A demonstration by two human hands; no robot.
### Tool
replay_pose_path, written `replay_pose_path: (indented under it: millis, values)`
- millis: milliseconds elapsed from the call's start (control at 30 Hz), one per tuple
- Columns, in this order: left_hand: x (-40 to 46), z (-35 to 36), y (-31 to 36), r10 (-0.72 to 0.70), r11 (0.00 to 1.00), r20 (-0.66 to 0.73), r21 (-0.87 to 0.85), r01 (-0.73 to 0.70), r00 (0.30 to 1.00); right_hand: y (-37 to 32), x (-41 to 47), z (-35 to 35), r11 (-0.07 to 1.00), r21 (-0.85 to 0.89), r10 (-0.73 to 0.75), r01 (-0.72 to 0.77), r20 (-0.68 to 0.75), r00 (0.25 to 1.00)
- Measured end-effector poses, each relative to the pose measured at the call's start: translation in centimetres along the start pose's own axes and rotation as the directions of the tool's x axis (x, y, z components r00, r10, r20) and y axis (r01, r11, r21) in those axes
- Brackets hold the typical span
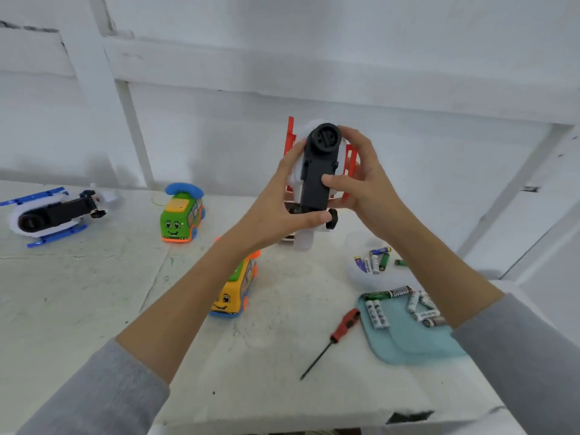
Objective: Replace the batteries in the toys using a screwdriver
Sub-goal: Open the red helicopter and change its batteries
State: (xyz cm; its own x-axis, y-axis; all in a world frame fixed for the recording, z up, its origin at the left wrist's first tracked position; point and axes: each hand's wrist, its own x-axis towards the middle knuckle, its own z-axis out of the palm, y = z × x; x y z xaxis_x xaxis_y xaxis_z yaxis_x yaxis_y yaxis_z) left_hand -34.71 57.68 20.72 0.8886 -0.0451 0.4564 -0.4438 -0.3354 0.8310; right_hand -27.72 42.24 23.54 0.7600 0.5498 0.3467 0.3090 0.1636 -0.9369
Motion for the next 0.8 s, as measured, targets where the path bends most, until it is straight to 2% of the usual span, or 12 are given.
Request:
replay_pose_path:
  millis: [100,533,667,800]
  values:
    - [0.3,1.9,-0.5,-0.017,1.0,-0.001,-0.008,0.017,1.0,0.1,-0.7,-1.6,0.999,-0.047,0.006,-0.007,-0.013,1.0]
    - [-0.2,4.7,-1.4,-0.033,0.993,-0.056,-0.112,0.026,0.998,0.9,-1.1,-2.9,1.0,-0.016,0.013,-0.013,0.017,1.0]
    - [-0.6,2.9,-0.8,0.001,0.995,-0.148,-0.098,-0.015,0.989,0.5,0.3,-1.1,1.0,0.026,-0.018,0.016,0.094,0.995]
    - [-1.4,-0.1,-0.4,0.036,0.999,-0.283,-0.024,-0.045,0.959,0.1,2.0,1.6,0.999,-0.032,-0.029,0.033,0.117,0.993]
